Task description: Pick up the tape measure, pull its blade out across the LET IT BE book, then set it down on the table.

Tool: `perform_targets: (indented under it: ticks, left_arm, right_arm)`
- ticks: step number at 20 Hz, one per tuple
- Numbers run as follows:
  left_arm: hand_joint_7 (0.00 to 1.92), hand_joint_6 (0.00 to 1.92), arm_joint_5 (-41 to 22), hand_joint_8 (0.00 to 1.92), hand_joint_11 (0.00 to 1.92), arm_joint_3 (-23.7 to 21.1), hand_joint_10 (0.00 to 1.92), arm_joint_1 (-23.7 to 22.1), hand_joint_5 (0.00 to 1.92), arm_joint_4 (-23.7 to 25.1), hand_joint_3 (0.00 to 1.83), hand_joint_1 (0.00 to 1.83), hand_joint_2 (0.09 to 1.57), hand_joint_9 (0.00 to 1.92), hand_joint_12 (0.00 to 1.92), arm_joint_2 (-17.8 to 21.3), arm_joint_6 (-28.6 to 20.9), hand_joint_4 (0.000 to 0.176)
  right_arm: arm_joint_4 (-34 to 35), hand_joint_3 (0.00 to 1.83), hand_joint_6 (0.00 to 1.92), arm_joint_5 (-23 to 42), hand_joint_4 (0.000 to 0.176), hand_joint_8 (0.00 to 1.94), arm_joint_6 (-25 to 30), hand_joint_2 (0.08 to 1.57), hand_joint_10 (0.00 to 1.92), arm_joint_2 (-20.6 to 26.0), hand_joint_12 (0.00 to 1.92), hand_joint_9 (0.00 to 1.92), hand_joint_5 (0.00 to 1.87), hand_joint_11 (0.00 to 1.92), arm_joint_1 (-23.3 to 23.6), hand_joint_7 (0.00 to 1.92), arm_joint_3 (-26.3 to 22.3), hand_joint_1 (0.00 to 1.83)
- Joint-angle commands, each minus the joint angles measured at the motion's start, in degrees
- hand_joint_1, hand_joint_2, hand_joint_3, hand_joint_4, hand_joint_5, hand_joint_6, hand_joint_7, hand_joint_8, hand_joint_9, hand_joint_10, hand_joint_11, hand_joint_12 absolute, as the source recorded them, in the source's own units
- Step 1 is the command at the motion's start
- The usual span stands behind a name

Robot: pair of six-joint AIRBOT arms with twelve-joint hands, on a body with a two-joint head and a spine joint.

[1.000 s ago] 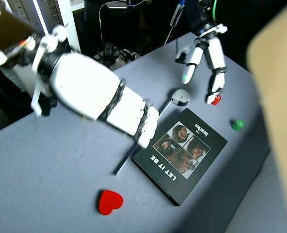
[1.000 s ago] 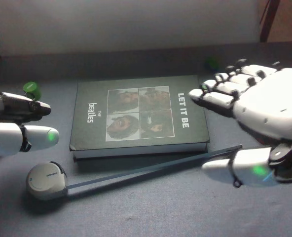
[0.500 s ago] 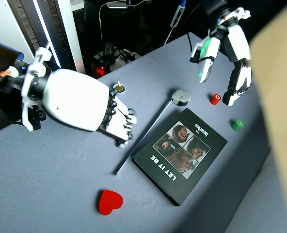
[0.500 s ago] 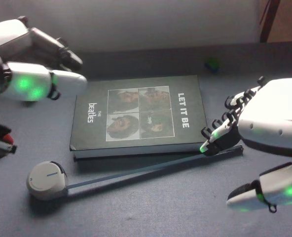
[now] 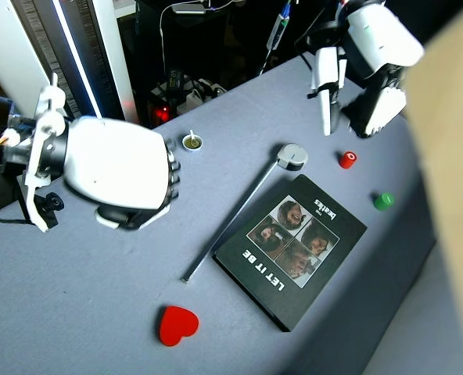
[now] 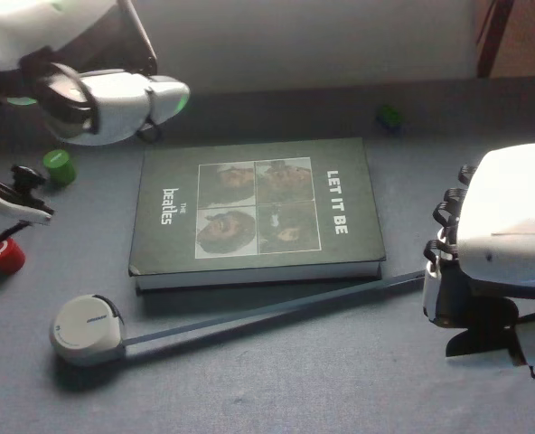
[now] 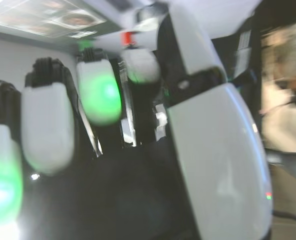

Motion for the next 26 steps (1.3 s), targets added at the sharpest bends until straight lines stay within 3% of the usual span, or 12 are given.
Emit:
perform_targets:
  ticks: [1, 5, 6, 7, 8, 12, 15, 17, 18, 20, 21, 26]
  left_arm:
    - [1.44, 1.92, -6.6, 1.92, 1.66, -1.0, 1.92, -1.4, 1.31, 0.6, 0.01, 0.55, 1.28, 1.52, 1.92, -0.9, 3.8, 0.0]
    - [1.48, 1.92, -15.6, 1.92, 1.73, -7.5, 1.92, -2.3, 1.28, -18.6, 0.01, 0.57, 1.35, 1.58, 1.92, -3.6, 16.3, 0.0]
    - [1.49, 1.92, -18.2, 1.92, 1.74, -9.0, 1.92, -2.6, 1.29, -21.4, 0.0, 0.57, 1.37, 1.59, 1.92, -4.0, 17.5, 0.025]
    - [1.5, 1.92, -23.8, 1.92, 1.76, -11.5, 1.92, -3.6, 1.3, -25.6, 0.0, 0.56, 1.38, 1.61, 1.92, -4.8, 20.0, 0.145]
    - [1.5, 1.92, -28.1, 1.92, 1.75, -13.1, 1.92, -4.4, 1.3, -27.5, 0.0, 0.57, 1.38, 1.61, 1.92, -5.6, 21.9, 0.17]
    - [1.45, 1.92, -44.9, 1.92, 1.72, -17.5, 1.92, -6.5, 1.27, -33.1, 0.0, 0.69, 1.28, 1.57, 1.92, -14.6, 24.0, 0.176]
    - [1.61, 1.92, -51.4, 1.92, 1.9, -18.9, 1.92, -5.8, 1.4, -33.3, 0.0, 0.67, 1.29, 1.78, 1.92, -19.8, 22.0, 0.176]
    - [1.65, 1.92, -53.7, 1.92, 1.92, -19.5, 1.92, -4.0, 1.44, -32.2, 0.0, 0.68, 1.29, 1.84, 1.92, -21.9, 18.4, 0.176]
    - [1.65, 1.92, -54.4, 1.92, 1.92, -19.9, 1.92, -3.1, 1.44, -31.6, 0.0, 0.68, 1.29, 1.84, 1.92, -22.3, 17.4, 0.176]
    - [1.34, 1.92, -55.4, 1.92, 1.66, -20.8, 1.92, -1.7, 1.17, -30.4, 0.0, 0.65, 1.16, 1.46, 1.92, -22.2, 15.8, 0.169]
    - [1.23, 1.92, -55.4, 1.92, 1.51, -21.4, 1.92, -1.4, 1.12, -29.9, 0.0, 0.53, 1.14, 1.33, 1.92, -21.6, 15.3, 0.165]
    - [1.16, 1.92, -55.4, 1.92, 1.46, -22.0, 1.92, -0.6, 1.12, -29.2, 0.01, 0.63, 1.24, 1.25, 1.92, -20.8, 14.2, 0.161]
  right_arm:
    - [5.4, 0.01, 1.92, 5.6, 0.176, 1.94, -4.3, 1.4, 1.92, 0.3, 1.92, 1.67, 1.22, 1.86, -0.1, 1.47, 0.4, 0.76]
    - [9.8, 0.0, 1.92, 10.3, 0.176, 1.94, -11.3, 1.32, 1.92, 0.4, 1.92, 1.69, 1.24, 1.88, -1.6, 1.47, 2.1, 0.92]
    - [10.6, 0.0, 1.92, 10.6, 0.176, 1.94, -12.1, 1.32, 1.92, 0.3, 1.92, 1.71, 1.27, 1.9, -1.7, 1.49, 2.4, 0.94]
    - [11.7, 0.0, 1.92, 10.9, 0.176, 1.94, -12.4, 1.33, 1.92, 0.2, 1.92, 1.73, 1.29, 1.92, -1.8, 1.5, 2.8, 0.94]
    - [11.9, 0.0, 1.92, 11.4, 0.176, 1.94, -12.5, 1.33, 1.92, 0.1, 1.92, 1.74, 1.27, 1.92, -1.8, 1.51, 3.1, 0.95]
    - [15.4, 0.0, 1.92, 14.1, 0.176, 1.94, -15.5, 1.35, 1.92, -0.1, 1.92, 1.72, 1.24, 1.92, -2.4, 1.49, 3.8, 0.94]
    - [16.2, 0.0, 1.92, 13.9, 0.176, 1.94, -15.5, 1.32, 1.92, -0.1, 1.92, 1.66, 1.14, 1.91, -2.3, 1.4, 3.8, 0.94]
    - [16.4, 0.0, 1.92, 13.6, 0.124, 1.94, -15.6, 1.25, 1.92, -0.2, 1.92, 1.56, 1.07, 1.81, -2.3, 1.28, 3.8, 1.03]
    - [16.4, 0.0, 1.92, 13.6, 0.124, 1.94, -15.6, 1.25, 1.92, -0.2, 1.92, 1.56, 1.07, 1.81, -2.2, 1.28, 3.8, 1.03]
    - [16.8, 0.02, 1.92, 13.5, 0.114, 1.94, -15.6, 1.31, 1.92, -0.2, 1.92, 1.57, 1.04, 1.84, -2.1, 1.28, 3.8, 0.99]
    - [17.1, 0.0, 1.92, 13.3, 0.06, 1.94, -15.6, 1.33, 1.92, -0.2, 1.92, 1.66, 1.05, 1.92, -2.1, 1.34, 3.8, 0.89]
    - [18.0, 0.0, 1.92, 11.7, 0.038, 1.94, -15.1, 1.33, 1.92, -0.5, 1.92, 1.62, 1.04, 1.9, -1.7, 1.34, 3.7, 0.8]
